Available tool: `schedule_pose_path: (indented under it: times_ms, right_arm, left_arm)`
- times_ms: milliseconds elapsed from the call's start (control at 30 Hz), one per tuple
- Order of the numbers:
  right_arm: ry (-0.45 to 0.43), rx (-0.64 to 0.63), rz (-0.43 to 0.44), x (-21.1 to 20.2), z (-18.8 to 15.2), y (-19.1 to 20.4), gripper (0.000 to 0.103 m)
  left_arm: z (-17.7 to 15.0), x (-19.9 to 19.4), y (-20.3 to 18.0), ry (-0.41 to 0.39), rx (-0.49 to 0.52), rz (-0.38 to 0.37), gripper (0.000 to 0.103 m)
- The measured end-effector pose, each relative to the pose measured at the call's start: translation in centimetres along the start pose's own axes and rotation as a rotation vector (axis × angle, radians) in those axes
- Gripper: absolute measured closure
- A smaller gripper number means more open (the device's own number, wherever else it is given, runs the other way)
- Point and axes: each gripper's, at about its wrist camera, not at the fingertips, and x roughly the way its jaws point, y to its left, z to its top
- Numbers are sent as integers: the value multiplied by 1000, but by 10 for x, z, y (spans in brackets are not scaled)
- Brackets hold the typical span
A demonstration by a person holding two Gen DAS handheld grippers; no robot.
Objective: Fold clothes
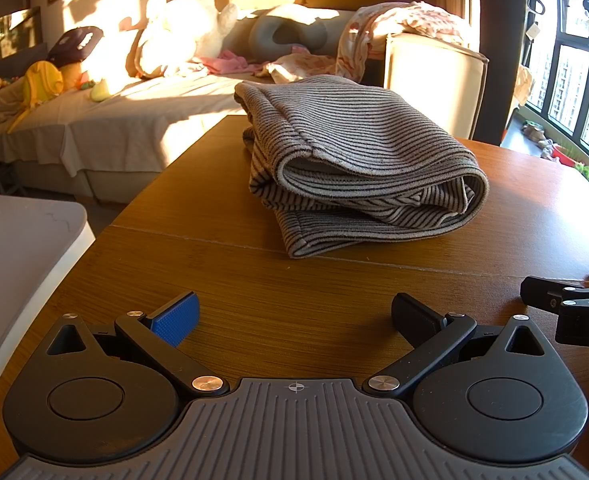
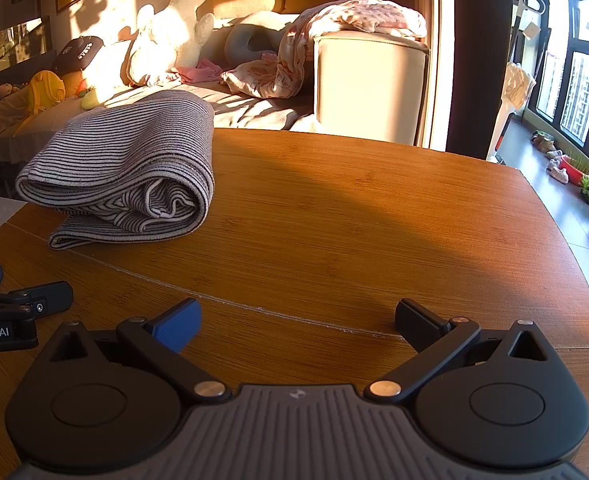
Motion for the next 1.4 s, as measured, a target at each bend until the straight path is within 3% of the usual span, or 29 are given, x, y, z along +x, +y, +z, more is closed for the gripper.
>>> schedule_pose_path:
  times_ms: [1400]
  right_arm:
    - [-1,2,-3,0,-1,0,0]
  left_arm:
    - [0,1,-1,2,-10,12,0]
